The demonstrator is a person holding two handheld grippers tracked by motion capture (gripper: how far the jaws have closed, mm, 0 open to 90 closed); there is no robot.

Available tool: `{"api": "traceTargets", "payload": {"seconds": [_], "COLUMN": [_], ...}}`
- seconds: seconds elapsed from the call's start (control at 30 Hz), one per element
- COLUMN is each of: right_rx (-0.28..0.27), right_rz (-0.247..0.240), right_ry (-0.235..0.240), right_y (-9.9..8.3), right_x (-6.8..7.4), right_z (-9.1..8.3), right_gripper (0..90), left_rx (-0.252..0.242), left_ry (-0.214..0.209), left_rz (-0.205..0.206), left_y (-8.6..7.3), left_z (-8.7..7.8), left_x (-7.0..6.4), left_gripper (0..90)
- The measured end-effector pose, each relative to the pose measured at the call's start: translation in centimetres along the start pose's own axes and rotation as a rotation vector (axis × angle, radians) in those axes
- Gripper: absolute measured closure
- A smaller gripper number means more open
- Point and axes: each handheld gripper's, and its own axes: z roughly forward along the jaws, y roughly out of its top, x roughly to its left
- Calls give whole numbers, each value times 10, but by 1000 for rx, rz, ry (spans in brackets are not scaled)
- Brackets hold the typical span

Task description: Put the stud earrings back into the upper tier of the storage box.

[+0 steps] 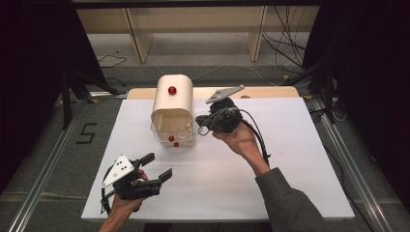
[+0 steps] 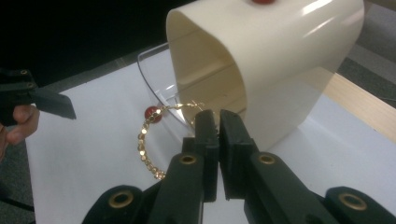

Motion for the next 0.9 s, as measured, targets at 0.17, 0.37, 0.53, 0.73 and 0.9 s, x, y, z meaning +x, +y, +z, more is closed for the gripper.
{"api": "traceTargets", "payload": {"seconds": [0.17,0.37,0.53,0.73,0.9], "right_rx": [6,11,23,34,43], "right_rz": [-5,13,17,25,35], "right_ry": [6,14,1,-27,-44], "right_y": [10,18,25,31,31], "right_x": [4,7,12,14,12], "right_z": [13,30,44,57,64], "right_gripper": [873,872,873,872,872], "left_rx": [0,-1,-4,-7,-7], "left_ry": [0,2,4,13,12], "left_rz": [1,2,4,21,24], "left_y": [0,0,0,1,1], "left_z": [0,0,-1,-1,-1], "left_x": [0,0,0,-1,-2], "left_gripper": [153,153,153,153,153]}}
